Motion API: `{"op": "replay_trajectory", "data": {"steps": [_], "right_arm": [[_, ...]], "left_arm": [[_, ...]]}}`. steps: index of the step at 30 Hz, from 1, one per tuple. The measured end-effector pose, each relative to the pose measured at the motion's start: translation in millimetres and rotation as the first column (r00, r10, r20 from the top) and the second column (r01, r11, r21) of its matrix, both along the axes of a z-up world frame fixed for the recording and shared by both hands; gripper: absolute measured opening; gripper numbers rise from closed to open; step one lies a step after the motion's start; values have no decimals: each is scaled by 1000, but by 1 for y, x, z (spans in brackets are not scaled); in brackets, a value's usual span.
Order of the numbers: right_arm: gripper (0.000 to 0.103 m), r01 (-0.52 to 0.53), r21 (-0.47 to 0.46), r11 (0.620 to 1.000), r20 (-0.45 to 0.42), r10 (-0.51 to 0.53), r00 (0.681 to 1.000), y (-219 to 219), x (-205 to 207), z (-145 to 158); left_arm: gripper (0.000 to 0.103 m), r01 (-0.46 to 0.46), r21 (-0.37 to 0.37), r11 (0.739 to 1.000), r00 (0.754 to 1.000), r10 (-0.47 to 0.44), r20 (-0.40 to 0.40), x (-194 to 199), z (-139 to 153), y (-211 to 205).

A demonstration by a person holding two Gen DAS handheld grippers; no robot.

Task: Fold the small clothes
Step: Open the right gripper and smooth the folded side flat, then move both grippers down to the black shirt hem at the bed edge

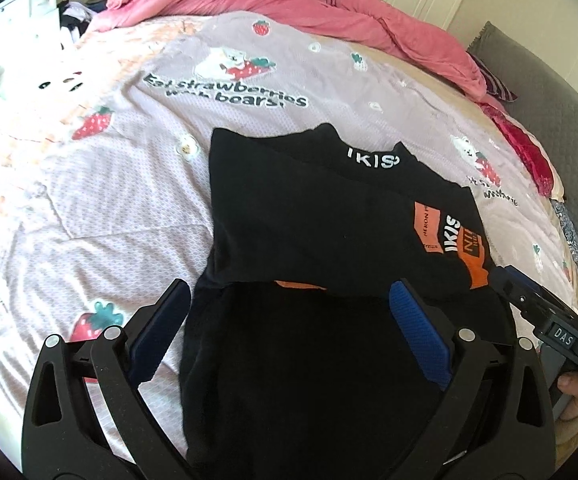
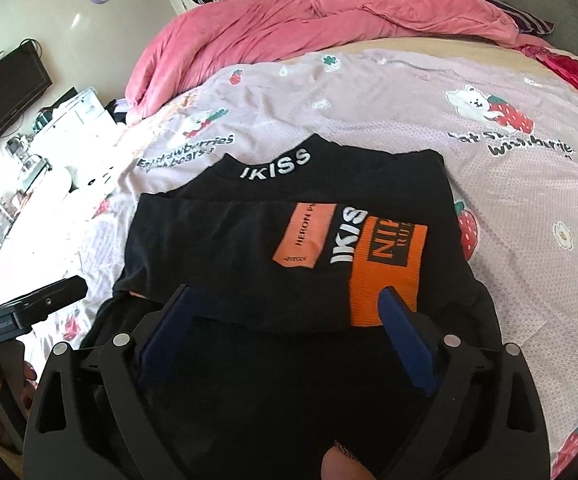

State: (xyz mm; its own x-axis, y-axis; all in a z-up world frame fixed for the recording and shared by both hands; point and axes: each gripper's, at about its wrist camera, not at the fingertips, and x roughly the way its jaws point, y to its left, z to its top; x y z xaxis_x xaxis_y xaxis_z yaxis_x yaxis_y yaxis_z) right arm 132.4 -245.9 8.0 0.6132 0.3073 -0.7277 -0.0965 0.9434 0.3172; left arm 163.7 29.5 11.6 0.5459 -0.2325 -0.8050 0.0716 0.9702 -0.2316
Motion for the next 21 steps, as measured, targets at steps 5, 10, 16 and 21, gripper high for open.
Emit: {"op": "replay_trajectory", "data": {"steps": [5, 10, 16, 21], "right_arm": [[94, -7, 3, 1000, 20, 7, 1000, 4, -7, 9], [94, -11, 4, 1000, 34, 11, 999, 9, -16, 15], [94, -23, -9, 1000, 43, 24, 999, 14, -25, 20], [94, -32, -22, 999, 48, 33, 998, 19, -34, 23]], "left_arm": [[93, -8, 4, 1000, 1000, 8, 15, -10, 7, 6], [93, -12, -18, 1000, 1000, 13, 23, -24, 13, 14], [93, -22, -16, 1000, 999, 22, 32, -39, 16, 23], [93, -39, -14, 999, 999, 39, 31, -49, 14, 32]]}}
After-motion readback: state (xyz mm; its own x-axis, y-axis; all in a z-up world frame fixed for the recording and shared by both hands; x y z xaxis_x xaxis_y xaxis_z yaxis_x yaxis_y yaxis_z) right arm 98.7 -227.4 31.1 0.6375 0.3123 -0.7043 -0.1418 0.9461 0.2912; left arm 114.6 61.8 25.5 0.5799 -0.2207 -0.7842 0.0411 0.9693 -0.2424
